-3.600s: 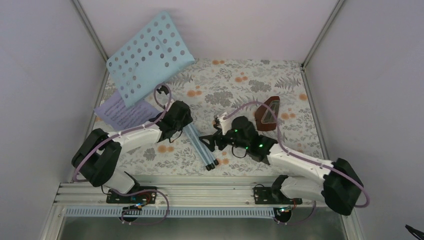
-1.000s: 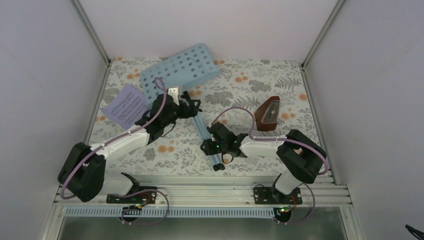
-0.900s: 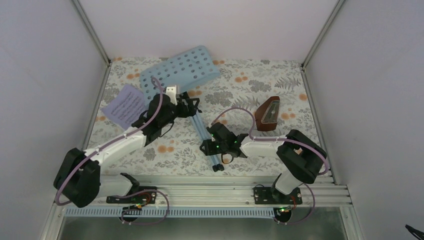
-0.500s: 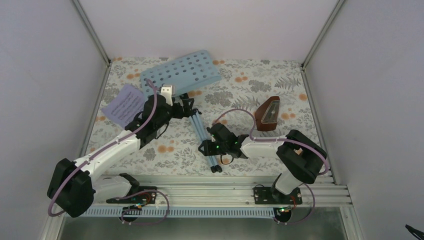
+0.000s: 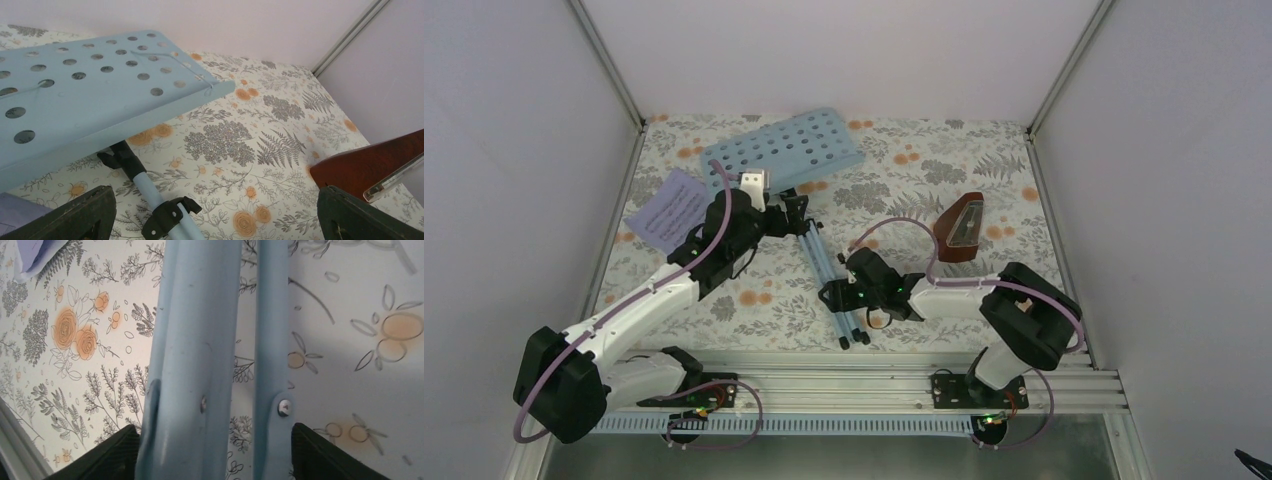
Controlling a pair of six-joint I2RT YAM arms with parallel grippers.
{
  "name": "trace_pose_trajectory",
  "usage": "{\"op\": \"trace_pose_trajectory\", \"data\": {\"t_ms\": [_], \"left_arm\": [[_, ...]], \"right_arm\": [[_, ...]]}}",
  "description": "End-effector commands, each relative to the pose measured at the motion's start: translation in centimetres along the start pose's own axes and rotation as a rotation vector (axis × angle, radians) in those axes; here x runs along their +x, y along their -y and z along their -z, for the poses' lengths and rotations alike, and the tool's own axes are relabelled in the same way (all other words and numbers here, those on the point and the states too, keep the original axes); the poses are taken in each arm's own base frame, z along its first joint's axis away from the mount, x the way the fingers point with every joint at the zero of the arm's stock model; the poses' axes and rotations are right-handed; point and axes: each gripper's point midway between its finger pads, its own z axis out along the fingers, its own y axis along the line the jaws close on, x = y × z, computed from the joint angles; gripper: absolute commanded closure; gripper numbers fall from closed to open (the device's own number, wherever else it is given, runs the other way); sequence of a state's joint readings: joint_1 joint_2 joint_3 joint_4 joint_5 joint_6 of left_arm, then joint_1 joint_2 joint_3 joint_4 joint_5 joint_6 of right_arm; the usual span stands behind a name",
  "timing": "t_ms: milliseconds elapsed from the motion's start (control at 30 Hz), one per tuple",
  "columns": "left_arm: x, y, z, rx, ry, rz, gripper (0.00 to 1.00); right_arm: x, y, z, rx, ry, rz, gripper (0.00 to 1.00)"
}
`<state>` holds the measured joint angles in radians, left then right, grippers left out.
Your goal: Pack up the instrument practice props
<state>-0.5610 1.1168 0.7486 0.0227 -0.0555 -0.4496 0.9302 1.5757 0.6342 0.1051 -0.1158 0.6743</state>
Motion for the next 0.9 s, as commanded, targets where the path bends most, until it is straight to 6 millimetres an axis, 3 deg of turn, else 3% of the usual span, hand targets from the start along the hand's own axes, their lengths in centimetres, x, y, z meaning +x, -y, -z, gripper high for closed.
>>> {"op": "trace_pose_trajectory", "data": {"t_ms": [0,267,533,600,733,867], "left_arm": [[-1.9,0.4,0.6,0.001,0.044,-0.020,0.00],[-2.4,0.4,1.0,0.000,0.052,-0.038,0.00],[-2.9,0.1,0.9,-0.022,0.051,-0.077,0.00],[-3.7,-0.1,1.0,-0.025,0.062,-0.085,0.00],[-6.4,-2.0,1.2,-0.057,0.086,-0.075,0.00],[-9.7,-6.3,2.5,-0.145,0.149,-0.045,0.00]], "right_arm": [[-1.4,0.3,0.7,0.025,0.087,0.067,0.27],[-2.8,1.1,2.4,0.103,0.137,0.119,0.00],[-6.5,3.2,6.9,0.252,0.238,0.190,0.00],[-8.3,3.2,8.8,0.263,0.288,0.209,0.00],[-14.2,3.4,15.2,0.291,0.466,0.216,0.00],[-19.2,6.8,22.6,0.359,0.647,0.150,0.00]]}}
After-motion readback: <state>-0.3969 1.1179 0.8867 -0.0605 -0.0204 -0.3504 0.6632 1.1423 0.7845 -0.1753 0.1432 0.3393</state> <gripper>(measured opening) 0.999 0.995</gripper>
